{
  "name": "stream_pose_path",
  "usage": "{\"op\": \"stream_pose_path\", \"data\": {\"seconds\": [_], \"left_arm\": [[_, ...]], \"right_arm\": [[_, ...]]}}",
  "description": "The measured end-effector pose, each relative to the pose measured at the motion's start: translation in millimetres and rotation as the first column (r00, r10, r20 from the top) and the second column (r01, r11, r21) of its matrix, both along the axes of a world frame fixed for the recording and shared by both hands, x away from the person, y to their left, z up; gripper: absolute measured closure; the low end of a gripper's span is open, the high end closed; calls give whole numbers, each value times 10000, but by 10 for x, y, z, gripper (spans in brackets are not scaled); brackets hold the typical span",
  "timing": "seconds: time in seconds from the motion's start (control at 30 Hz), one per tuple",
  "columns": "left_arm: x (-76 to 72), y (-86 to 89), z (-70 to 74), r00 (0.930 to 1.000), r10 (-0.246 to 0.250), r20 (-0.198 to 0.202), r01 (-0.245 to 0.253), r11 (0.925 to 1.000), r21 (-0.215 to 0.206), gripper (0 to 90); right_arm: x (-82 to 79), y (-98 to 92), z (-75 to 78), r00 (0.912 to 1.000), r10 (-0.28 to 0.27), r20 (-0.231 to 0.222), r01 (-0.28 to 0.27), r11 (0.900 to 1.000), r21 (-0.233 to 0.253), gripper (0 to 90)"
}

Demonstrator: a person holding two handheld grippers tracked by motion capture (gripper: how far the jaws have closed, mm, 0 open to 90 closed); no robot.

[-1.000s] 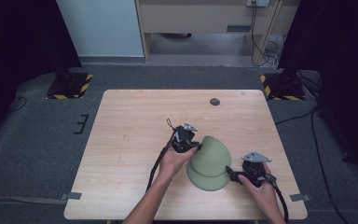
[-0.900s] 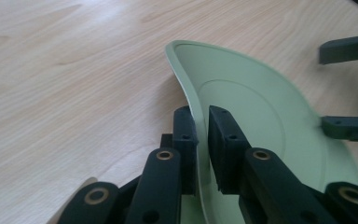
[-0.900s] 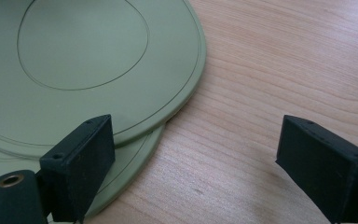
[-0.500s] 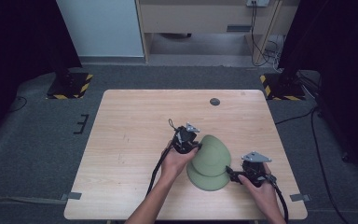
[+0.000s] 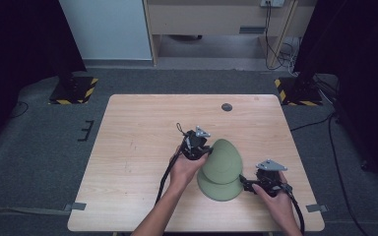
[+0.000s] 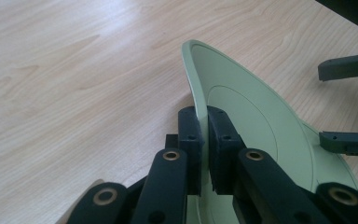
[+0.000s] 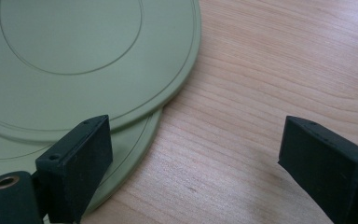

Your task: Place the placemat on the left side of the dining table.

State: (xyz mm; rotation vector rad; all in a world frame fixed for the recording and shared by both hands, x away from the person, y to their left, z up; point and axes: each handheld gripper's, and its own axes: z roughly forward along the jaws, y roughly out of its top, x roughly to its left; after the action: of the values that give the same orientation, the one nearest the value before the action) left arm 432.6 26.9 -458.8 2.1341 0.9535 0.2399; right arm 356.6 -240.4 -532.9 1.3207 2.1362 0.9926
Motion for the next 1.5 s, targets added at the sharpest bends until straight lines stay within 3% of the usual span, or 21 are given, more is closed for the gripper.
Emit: {"op": "stream_pose_path", "data": {"seconds": [0.37,0.8,1.5], "left_arm": [[-16,6,112,9991,9,414,-19,9997,223,851],[-49,30,240,9975,83,697,-95,9998,160,852],[-63,65,489,9962,69,863,-39,9994,-355,854]], "right_arm": [[1,-9,2,10000,-37,-4,37,10000,-8,100],[9,-29,-2,9999,-57,-90,57,10000,21,82],[87,-255,-17,9894,-1280,-690,1290,9916,100,65]]}}
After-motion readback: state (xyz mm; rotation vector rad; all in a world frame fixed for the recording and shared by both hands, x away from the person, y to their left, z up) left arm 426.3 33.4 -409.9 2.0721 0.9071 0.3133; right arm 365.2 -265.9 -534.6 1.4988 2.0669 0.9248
